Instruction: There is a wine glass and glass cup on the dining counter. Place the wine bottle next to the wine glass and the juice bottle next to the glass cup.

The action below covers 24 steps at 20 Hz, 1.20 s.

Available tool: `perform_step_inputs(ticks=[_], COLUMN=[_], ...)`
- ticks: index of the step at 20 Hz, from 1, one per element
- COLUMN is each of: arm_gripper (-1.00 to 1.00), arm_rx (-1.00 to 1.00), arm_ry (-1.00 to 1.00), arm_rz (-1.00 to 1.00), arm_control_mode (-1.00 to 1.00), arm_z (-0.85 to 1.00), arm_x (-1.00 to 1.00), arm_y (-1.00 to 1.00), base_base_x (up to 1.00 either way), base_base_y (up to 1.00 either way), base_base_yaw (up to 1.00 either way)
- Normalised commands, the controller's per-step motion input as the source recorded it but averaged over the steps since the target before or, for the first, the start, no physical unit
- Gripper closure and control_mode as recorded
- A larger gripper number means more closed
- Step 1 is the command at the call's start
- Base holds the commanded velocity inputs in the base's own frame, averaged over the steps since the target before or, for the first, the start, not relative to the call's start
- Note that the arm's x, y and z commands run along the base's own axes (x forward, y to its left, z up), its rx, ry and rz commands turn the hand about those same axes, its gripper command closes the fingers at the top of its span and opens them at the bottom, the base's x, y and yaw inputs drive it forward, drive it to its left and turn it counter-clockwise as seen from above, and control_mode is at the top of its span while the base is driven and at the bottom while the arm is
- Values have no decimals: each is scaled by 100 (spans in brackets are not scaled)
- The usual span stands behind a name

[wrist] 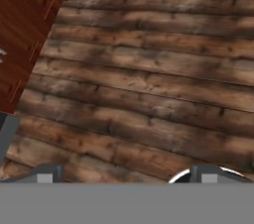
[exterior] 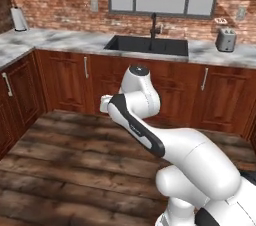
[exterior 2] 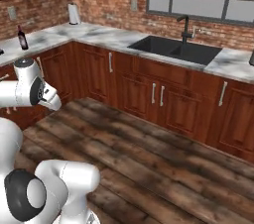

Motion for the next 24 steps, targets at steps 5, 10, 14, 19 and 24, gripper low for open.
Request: perform_step_inputs(ticks=[5, 10, 14, 19, 24], arm_gripper=[-100, -100, -100, -100, -100], arm_rx=[0, 0, 0, 0, 0], arm_ry=[0, 0, 0, 0, 0], arm_rz=[0, 0, 0, 0, 0], arm_control_mode=[100, 100, 100, 100, 100], arm_z=[0, 0, 0, 0, 0], arm_x=[0, 0, 0, 0, 0], arm_y=[0, 0, 0, 0, 0], base_base_x=[94, 88, 80, 74, 73], base_base_y=[2, 0, 0, 0, 0], base_base_yaw=[16, 29, 40, 48, 49])
